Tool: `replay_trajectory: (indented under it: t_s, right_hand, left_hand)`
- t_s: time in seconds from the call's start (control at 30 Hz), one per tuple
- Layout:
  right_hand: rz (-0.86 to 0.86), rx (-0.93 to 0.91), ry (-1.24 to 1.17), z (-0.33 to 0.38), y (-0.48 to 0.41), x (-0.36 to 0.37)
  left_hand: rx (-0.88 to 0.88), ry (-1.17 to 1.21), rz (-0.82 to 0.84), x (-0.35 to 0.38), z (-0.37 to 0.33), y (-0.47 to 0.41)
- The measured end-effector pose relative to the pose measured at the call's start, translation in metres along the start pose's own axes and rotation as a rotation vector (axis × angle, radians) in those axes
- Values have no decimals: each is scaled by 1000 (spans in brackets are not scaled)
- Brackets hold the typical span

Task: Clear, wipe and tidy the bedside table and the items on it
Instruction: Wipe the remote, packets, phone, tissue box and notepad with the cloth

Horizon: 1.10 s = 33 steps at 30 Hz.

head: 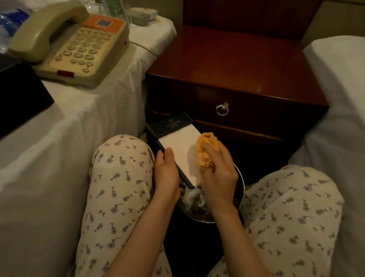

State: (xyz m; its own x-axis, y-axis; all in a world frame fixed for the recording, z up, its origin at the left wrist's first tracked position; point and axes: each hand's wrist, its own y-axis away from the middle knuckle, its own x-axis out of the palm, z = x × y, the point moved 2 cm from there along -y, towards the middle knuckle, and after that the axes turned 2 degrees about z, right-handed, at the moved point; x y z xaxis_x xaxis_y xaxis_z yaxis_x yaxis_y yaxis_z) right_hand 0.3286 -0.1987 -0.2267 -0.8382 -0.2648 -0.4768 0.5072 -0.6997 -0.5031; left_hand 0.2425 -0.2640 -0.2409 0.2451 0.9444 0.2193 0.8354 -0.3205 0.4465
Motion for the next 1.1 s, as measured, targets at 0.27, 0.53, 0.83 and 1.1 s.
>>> replay_trajectory:
  t_s: [0.27,0.53,0.83,1.1]
  right_hand:
    - [-323,746,-446,-26,-19,-16]
    - [293,1316,-1544,36,-7,9]
    - [311,1205,-1308,55,-33,-25]
    - [577,673,-1501,133,-66,-24]
  left_hand:
    - [196,68,10,-6,-48,29]
    - [191,14,57,0,-72,49]
    - [264,-3,6,-18,-106,77]
    - [371,93,-168,-58,-157,106]
